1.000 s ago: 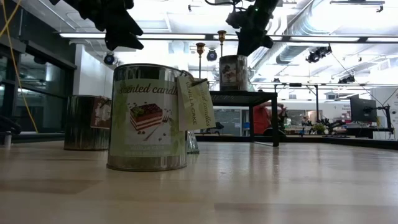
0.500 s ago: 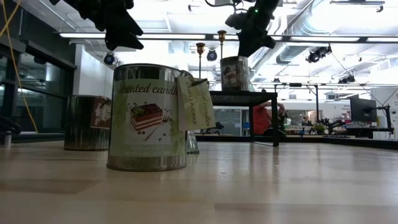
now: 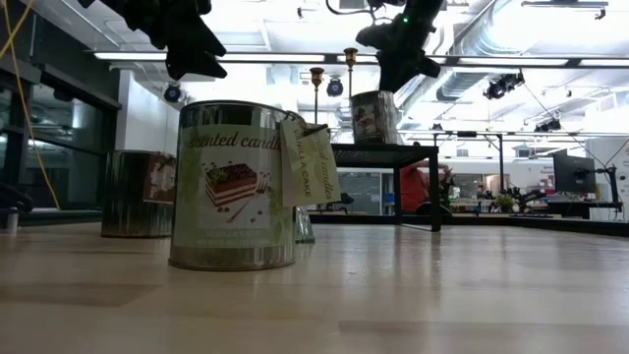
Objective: Pick & Place candle stick holders
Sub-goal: Put the top right silver scented candle on the shelf
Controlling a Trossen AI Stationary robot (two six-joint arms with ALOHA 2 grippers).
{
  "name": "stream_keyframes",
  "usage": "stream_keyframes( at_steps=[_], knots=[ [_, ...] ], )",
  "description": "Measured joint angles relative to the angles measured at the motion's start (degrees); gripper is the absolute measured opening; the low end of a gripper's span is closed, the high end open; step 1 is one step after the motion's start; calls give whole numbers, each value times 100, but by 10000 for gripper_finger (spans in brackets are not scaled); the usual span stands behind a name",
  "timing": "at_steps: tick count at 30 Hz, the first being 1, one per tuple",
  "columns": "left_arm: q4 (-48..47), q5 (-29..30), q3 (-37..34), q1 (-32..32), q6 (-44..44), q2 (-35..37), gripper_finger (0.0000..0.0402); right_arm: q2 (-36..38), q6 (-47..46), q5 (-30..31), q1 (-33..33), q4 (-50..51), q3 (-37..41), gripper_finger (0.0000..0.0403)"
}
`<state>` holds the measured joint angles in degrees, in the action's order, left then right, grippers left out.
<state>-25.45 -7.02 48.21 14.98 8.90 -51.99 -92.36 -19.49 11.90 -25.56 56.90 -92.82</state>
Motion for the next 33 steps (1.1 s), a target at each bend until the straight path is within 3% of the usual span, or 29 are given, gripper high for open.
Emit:
stream_keyframes(
  at_steps=[23,33],
  knots=[
    [0,0,0,0,0,0,234,0,20,17,-6,-11,0,5],
    [-1,1,0,1,-1,0,234,0,22,24,-6,-65,0,49]
  ],
)
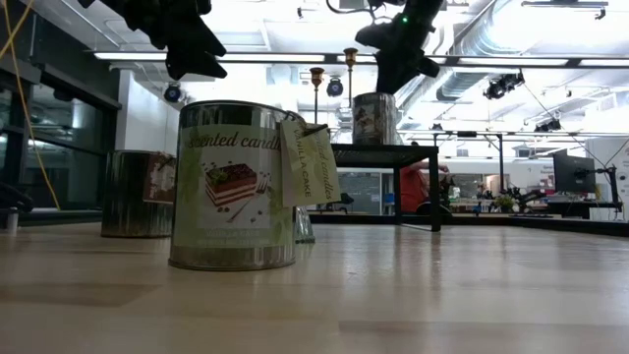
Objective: Pick & Place candle stick holders
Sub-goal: Put the top right silver scented candle on the shelf, then put the green candle holder on the shelf aligned with the transparent candle holder
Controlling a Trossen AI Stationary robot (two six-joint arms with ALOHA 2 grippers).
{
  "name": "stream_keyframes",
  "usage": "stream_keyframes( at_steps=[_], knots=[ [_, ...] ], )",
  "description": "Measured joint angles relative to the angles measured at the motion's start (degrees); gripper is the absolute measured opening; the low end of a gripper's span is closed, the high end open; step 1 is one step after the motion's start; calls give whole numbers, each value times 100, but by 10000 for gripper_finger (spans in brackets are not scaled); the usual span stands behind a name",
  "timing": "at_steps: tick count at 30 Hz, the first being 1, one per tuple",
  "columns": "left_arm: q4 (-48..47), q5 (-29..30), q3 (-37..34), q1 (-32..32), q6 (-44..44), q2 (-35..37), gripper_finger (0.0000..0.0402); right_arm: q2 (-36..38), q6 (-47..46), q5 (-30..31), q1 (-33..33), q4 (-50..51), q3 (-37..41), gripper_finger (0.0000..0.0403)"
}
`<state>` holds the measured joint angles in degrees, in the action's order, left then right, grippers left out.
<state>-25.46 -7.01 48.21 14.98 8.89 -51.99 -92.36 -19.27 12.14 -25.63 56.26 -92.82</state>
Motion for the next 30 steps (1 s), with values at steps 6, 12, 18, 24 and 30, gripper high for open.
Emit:
stream_keyframes(
  at_steps=[6,12,18,24,30],
  knots=[
    [0,1,0,0,-1,0,234,0,0,-17,0,-45,0,76],
    [0,-1,0,-1,2,0,234,51,0,-19,9,-40,0,87],
    [1,-1,-2,0,0,0,234,174,0,-40,28,-38,0,87],
    [1,-1,0,0,-1,0,234,284,0,-48,140,22,0,87],
    [1,-1,-2,0,-1,0,234,384,-27,-41,426,276,0,87]
  ],
)
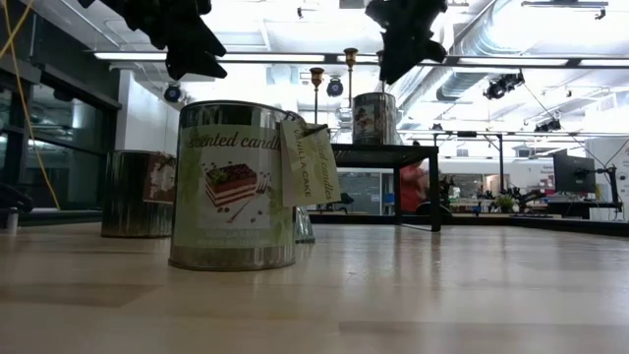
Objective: Pick & Place candle stick holders
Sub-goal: Put the green candle holder on the shelf aligned with the transparent candle holder
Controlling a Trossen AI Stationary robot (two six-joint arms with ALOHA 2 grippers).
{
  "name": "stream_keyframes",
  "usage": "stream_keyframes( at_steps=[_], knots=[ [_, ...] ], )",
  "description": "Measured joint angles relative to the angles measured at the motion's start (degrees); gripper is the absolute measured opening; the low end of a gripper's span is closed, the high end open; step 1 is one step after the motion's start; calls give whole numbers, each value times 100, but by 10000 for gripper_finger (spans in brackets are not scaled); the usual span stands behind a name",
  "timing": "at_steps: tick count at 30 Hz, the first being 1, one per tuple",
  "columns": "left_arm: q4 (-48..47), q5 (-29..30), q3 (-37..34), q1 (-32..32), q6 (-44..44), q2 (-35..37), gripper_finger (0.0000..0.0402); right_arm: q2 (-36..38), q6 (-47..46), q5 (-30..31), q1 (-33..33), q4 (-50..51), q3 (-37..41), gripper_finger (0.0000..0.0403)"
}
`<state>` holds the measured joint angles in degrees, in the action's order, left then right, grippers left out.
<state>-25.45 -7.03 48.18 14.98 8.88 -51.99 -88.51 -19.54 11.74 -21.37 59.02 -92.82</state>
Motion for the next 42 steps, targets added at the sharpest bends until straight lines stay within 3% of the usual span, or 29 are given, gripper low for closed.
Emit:
stream_keyframes(
  at_steps=[8,14,18,22,31,42],
  knots=[
    [0,0,0,0,0,0,234,371,-177,112,672,395,0,87],
    [-1,-1,0,-1,28,0,234,494,-501,834,1365,1008,0,87],
    [62,-260,31,-2,1130,0,234,494,-781,1424,1752,1364,103,87],
    [42,-292,33,-2,1409,-6,234,643,-989,1795,1961,1361,695,87],
    [138,-292,33,-2,1384,-44,234,1399,-1631,1834,2160,513,2513,87],
    [337,206,35,-2,1390,-42,234,2220,-2106,1934,2669,-213,3800,87]
  ],
)
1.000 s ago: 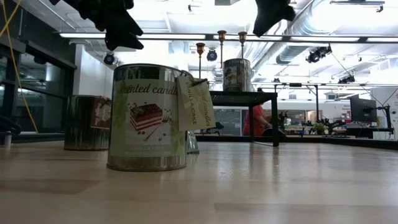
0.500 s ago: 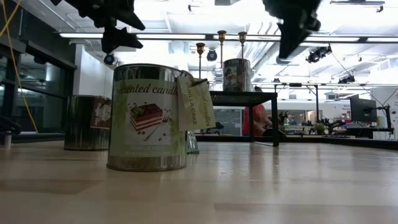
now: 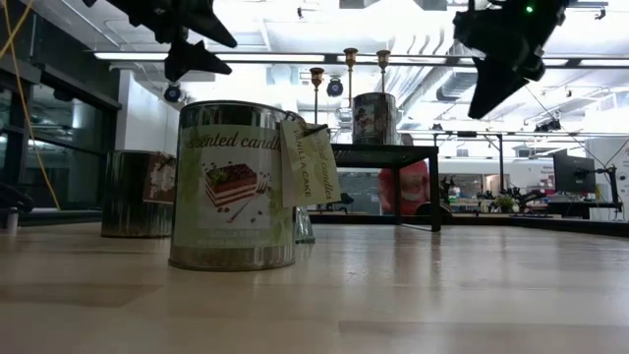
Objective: Pick & Place candle stick holders
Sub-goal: Put the green candle holder on the shelf aligned with the transparent candle holder
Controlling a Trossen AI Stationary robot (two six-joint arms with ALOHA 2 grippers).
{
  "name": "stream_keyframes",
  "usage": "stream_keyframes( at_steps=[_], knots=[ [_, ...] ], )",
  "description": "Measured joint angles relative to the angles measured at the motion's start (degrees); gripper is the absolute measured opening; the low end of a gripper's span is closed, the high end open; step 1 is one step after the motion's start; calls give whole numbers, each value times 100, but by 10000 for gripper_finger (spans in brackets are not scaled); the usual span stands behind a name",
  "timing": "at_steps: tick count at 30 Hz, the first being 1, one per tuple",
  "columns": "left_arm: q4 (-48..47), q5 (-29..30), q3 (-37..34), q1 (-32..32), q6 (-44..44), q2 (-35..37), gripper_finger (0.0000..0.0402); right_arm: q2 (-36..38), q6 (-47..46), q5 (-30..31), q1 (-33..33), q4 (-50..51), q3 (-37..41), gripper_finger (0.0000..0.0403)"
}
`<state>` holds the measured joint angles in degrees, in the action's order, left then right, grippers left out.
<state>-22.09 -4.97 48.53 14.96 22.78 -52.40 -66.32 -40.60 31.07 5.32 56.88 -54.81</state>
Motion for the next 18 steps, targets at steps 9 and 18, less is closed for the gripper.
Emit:
stream_keyframes(
  at_steps=[9,18],
  knots=[
    [-109,81,0,0,0,0,234,137,-28,181,309,-189,435,87],
    [-214,-293,3,-40,-611,-150,234,135,-35,184,310,-229,440,87]
  ],
)
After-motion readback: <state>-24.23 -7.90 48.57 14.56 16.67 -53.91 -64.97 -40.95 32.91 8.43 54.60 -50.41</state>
